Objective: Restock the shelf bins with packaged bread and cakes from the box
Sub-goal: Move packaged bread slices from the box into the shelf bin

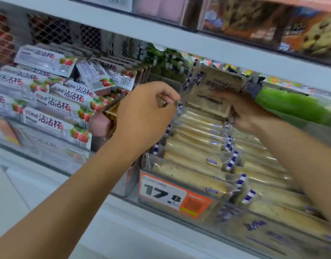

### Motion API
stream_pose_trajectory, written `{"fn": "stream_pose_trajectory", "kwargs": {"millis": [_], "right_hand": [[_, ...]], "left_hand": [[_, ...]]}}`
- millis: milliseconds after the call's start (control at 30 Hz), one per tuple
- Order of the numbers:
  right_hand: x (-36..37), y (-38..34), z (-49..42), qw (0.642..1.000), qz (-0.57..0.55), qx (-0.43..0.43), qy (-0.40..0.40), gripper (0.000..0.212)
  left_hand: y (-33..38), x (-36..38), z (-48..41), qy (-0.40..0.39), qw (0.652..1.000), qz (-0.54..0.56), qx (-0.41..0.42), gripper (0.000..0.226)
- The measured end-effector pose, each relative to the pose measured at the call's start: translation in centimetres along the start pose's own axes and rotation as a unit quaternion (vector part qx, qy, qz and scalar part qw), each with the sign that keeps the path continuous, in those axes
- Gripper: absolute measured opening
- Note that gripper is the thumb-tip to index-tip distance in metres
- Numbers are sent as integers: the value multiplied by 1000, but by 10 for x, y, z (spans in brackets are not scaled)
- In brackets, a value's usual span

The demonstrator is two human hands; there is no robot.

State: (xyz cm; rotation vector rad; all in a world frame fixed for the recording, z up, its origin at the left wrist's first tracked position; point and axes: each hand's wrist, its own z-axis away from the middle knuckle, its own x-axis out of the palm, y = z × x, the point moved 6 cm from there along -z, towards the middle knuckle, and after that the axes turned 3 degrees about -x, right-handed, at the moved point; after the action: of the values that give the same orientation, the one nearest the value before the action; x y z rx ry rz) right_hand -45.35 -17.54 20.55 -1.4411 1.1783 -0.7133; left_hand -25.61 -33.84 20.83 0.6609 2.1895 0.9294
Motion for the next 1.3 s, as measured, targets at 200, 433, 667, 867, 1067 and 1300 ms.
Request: {"fn": "stream_pose_trajectory", "kwargs": {"millis": [200,433,667,867,1067,1300], "right_hand": [[-6,3,-2,978,147,-36,143,93],[-14,9,-2,987,33,-31,154,99],[-2,1,-5,996,12,-42,73,36],[-6,-6,0,945,261,-39,194,116],[-3,-13,11,879,417,-144,180,92],[15,-6,5,857,477,-191,43,89]], "left_hand": [[-2,1,0,2,1000,-6,-10,25],[0,1,1,1,1000,6,-17,26],[0,1,2,2,1000,5,-19,24],[1,1,2,-1,1000,5,-18,28],[0,2,1,-3,1000,2,-11,28],[-2,1,0,5,1000,-1,-1,28]]}}
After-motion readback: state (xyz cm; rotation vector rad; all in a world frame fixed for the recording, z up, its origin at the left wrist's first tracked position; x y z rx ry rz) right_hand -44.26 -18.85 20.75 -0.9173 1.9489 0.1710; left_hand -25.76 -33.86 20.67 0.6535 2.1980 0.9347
